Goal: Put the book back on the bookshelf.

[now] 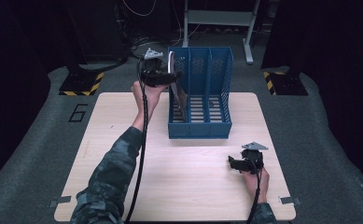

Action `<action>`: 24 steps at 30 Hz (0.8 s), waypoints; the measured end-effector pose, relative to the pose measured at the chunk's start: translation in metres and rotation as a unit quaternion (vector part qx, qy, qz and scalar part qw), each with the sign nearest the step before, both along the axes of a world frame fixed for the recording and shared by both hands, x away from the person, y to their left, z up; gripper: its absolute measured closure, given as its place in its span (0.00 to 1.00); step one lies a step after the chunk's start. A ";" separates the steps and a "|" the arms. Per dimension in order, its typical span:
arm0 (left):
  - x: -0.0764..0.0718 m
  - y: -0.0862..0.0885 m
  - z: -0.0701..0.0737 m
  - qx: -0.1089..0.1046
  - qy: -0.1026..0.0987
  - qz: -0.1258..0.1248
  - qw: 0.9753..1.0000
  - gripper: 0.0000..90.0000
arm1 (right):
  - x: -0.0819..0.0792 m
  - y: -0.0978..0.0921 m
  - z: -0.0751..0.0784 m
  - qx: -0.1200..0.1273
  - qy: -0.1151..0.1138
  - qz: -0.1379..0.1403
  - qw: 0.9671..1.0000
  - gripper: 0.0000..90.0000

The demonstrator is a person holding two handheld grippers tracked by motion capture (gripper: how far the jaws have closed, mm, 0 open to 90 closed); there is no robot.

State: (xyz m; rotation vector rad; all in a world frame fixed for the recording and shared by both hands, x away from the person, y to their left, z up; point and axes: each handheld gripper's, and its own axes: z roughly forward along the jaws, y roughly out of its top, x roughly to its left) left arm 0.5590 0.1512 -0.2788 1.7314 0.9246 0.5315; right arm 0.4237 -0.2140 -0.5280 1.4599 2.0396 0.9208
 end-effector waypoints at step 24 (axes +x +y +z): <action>-0.092 0.055 -0.055 0.129 -0.003 -0.033 0.991 0.04 | 0.000 0.000 0.000 0.000 0.000 -0.001 1.000 0.16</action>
